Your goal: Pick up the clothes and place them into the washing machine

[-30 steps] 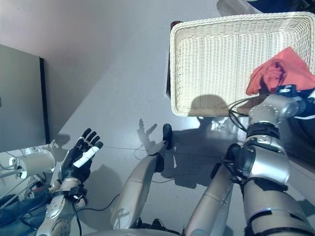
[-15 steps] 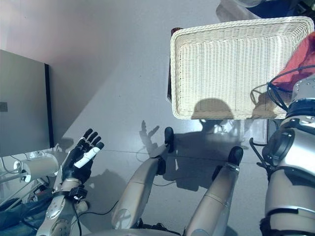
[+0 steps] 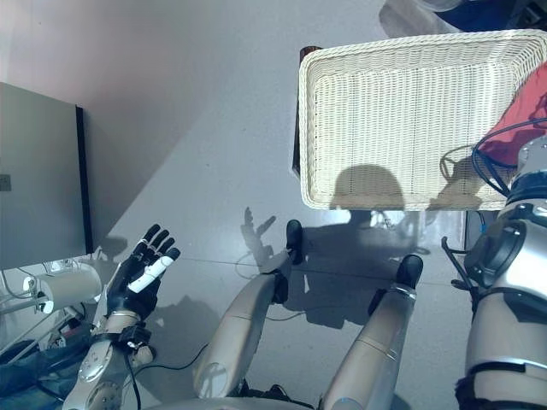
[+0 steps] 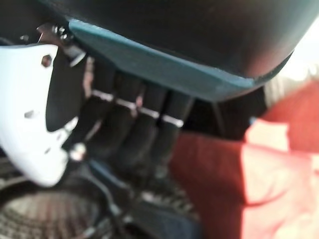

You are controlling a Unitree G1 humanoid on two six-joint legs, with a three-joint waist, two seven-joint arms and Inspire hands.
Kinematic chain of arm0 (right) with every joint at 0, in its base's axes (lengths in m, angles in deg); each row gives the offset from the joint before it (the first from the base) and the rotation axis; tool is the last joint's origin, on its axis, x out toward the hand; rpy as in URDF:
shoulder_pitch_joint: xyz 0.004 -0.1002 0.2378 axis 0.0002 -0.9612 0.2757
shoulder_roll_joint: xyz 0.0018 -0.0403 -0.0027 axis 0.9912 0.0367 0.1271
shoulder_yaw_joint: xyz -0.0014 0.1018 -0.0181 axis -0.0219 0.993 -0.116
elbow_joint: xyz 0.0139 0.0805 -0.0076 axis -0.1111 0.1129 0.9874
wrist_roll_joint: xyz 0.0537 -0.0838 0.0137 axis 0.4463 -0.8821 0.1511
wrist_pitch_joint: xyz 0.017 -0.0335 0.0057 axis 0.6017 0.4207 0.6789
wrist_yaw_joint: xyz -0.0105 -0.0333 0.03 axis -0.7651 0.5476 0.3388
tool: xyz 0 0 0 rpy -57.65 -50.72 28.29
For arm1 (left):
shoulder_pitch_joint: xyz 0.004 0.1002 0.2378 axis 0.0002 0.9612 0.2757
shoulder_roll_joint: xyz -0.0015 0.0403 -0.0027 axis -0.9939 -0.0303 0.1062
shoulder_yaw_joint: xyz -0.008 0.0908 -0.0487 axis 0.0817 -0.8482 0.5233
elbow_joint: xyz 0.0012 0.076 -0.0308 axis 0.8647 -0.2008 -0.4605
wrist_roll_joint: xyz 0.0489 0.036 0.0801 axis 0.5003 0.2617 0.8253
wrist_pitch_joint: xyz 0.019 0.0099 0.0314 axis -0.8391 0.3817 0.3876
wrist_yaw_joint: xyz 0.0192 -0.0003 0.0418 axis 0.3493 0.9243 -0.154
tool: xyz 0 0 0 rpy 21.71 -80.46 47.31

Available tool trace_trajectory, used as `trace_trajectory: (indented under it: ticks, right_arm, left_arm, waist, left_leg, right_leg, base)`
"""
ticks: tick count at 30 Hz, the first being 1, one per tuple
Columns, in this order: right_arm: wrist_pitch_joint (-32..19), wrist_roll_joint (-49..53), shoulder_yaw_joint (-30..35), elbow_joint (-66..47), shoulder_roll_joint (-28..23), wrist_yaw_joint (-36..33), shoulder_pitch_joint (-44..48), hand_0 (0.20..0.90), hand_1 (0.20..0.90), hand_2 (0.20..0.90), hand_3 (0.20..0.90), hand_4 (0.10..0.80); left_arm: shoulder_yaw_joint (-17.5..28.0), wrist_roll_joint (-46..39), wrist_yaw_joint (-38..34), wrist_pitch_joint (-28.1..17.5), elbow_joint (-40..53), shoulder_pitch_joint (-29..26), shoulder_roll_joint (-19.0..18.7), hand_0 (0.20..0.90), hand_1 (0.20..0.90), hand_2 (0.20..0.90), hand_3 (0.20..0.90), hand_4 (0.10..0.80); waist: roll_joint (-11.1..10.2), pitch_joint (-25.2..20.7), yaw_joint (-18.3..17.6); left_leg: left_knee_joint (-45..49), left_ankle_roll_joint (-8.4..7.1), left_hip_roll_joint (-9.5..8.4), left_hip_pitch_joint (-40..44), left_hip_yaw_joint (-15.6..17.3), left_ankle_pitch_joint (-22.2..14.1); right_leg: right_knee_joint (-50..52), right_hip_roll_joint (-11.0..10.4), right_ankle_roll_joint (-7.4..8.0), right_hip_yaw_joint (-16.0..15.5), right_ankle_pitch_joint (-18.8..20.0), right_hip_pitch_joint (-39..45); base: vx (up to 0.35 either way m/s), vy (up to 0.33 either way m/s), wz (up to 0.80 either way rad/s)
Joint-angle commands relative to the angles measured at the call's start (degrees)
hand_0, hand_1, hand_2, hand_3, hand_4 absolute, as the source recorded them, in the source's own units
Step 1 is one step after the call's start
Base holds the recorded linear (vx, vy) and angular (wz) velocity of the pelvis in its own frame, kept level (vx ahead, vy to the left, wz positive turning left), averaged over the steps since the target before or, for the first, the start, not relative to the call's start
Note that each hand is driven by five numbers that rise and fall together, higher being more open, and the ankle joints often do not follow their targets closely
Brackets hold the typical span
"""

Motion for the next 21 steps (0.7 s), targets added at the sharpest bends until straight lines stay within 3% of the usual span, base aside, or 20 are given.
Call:
trace_trajectory:
  ticks: [1, 14, 18, 21]
  right_arm:
    - [3.8, -16.1, -12.0, -2.4, -6.5, 2.0, -7.0, 0.900, 0.900, 0.900, 0.900, 0.800]
    - [16.2, -34.2, -25.4, 7.7, -6.7, 4.4, -7.2, 0.900, 0.900, 0.900, 0.900, 0.800]
    - [19.4, -44.0, -27.5, 7.1, -2.9, 2.3, -12.1, 0.900, 0.900, 0.900, 0.900, 0.800]
    - [17.6, -45.7, -24.2, 1.8, 1.9, 1.0, -17.6, 0.900, 0.900, 0.900, 0.900, 0.800]
  left_arm:
    - [4.8, 1.5, -0.8, -5.5, -0.8, 4.2, -1.9, 0.900, 0.900, 0.900, 0.900, 0.800]
    - [5.3, 0.6, 1.3, -6.3, -0.2, 5.6, -3.6, 0.900, 0.900, 0.900, 0.900, 0.800]
    - [5.5, 1.1, 1.3, -6.2, -0.4, 6.0, -2.6, 0.900, 0.900, 0.900, 0.900, 0.800]
    - [5.8, 1.9, 0.9, -6.6, -1.1, 5.2, -1.6, 0.900, 0.900, 0.900, 0.900, 0.800]
  waist:
    - [-0.5, -6.6, -0.1]
    - [-1.3, -4.5, 0.0]
    - [-1.6, -3.4, -0.4]
    - [-2.3, -3.3, -1.1]
  left_leg:
    - [0.0, -5.58, 3.04, -1.6, -0.6, -2.6]
    - [0.9, -5.63, 3.60, -2.6, -0.4, -2.2]
    - [1.3, -5.39, 3.77, -2.6, -0.4, -2.0]
    - [1.7, -5.29, 3.98, -2.4, -0.6, -2.2]
  right_leg:
    - [-3.8, 1.1, -2.81, 0.3, 5.3, -4.3]
    - [-4.1, 1.6, -3.03, 0.1, 6.4, -4.7]
    - [-4.1, 2.0, -3.10, -0.1, 6.6, -4.2]
    - [-4.2, 2.5, -3.22, -0.3, 6.6, -3.9]
  base:
    - [-0.044, -0.018, -0.03]
    - [-0.017, -0.011, -0.01]
    - [0.000, -0.008, 0.00]
    - [0.018, -0.020, -0.06]
